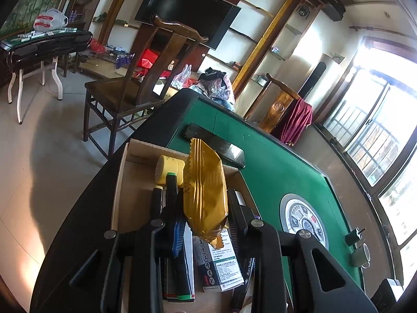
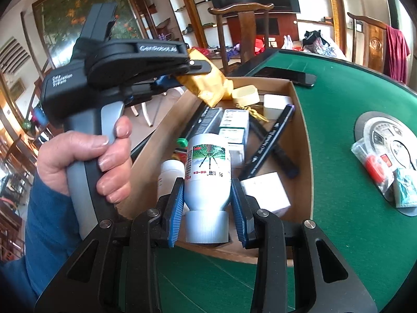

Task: Organize objects
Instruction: 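Carry the white bottle and gold foil packet over the cardboard tray, then lower the bottle into the tray and open the right tool while the left releases the packet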

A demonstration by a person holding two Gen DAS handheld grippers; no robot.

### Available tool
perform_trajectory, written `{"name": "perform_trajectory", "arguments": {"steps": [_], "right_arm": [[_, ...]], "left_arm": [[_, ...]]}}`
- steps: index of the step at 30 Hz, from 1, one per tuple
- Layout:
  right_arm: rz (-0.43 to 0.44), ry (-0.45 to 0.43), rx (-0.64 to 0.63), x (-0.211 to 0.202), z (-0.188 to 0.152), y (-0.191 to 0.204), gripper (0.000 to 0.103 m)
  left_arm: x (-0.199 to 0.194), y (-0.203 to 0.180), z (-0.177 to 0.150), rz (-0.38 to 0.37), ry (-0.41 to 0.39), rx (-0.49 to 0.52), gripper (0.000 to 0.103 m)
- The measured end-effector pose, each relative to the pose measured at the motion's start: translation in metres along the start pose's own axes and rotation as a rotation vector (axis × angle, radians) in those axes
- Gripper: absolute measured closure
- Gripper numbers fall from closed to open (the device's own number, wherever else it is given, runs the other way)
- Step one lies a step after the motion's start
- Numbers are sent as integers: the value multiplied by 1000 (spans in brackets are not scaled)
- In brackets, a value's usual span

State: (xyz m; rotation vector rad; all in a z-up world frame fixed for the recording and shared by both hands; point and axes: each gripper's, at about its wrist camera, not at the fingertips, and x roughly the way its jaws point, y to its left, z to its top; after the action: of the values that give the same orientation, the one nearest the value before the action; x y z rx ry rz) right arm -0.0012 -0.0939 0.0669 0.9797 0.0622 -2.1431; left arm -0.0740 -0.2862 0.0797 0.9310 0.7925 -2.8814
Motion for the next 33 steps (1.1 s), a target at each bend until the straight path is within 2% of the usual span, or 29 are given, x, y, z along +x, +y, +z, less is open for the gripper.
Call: {"name": "perform_trajectory", "arguments": {"steps": [10, 19, 25, 33], "right_arm": [[12, 27, -10, 14, 8, 8, 69], [7, 40, -23, 26, 13, 16, 69], [-2, 60, -12, 36, 12, 15, 69], [-23, 56, -6, 44, 15, 13, 69]], "left_arm": [[5, 18, 5, 16, 18, -57, 74], [4, 38, 11, 38, -3, -123, 74], [16, 38, 9, 75, 22, -106, 74], [26, 41, 9, 82, 62, -100, 74]]}}
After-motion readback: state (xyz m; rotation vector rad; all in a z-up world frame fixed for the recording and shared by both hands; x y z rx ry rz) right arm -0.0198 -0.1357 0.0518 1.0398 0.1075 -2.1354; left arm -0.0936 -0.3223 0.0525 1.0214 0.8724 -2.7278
